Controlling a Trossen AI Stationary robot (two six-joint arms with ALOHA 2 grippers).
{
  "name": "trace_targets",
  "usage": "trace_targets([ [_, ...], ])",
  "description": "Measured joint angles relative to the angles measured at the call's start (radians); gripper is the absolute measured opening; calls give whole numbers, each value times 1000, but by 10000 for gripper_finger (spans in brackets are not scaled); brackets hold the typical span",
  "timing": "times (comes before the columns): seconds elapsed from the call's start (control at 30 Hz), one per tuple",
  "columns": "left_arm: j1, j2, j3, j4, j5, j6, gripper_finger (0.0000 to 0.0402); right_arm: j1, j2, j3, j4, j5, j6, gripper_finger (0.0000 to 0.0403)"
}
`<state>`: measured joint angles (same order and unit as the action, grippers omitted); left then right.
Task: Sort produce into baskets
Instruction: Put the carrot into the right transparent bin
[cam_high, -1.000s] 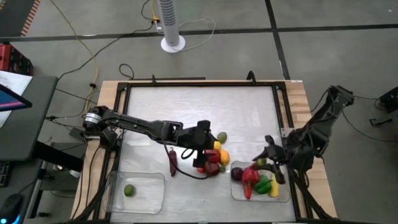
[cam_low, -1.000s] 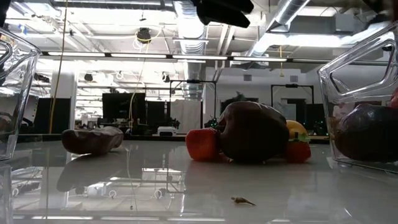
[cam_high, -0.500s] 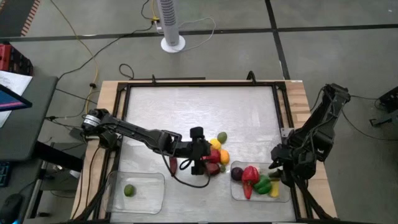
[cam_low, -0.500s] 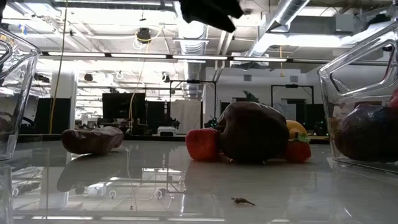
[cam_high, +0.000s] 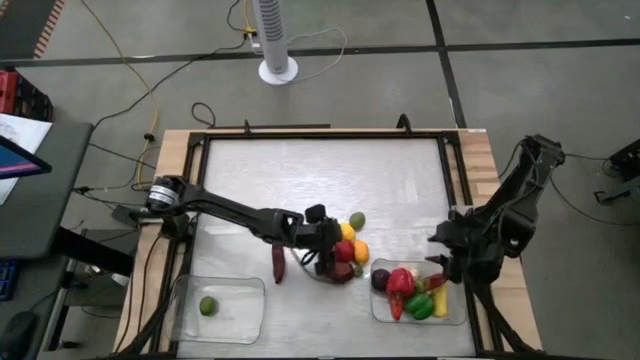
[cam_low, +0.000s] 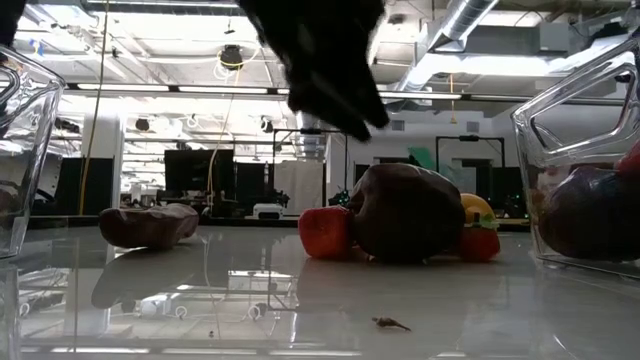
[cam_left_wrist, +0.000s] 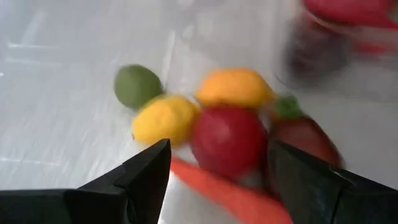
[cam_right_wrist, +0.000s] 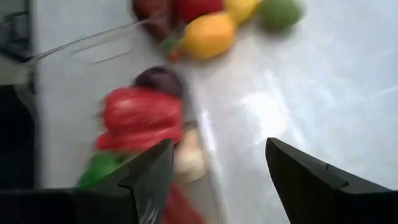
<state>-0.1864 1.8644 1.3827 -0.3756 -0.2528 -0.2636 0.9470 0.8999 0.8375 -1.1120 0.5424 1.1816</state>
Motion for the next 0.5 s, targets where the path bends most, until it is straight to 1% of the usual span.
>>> trace_targets([
  [0.17, 19, 38, 0, -32, 64, 29, 270, -53, 2, -1, -51, 82, -29, 284],
  [0.3, 16, 30, 1, -48, 68, 75, 293, -75, 1, -1, -47, 105, -100, 286],
  [0.4, 12, 4, 23, -156, 86, 101, 299, -93, 2, -1, -47, 116, -132, 287],
  [0.5, 6, -20, 43, -303, 89, 66, 299, -101, 2, -1, -47, 116, -134, 287],
])
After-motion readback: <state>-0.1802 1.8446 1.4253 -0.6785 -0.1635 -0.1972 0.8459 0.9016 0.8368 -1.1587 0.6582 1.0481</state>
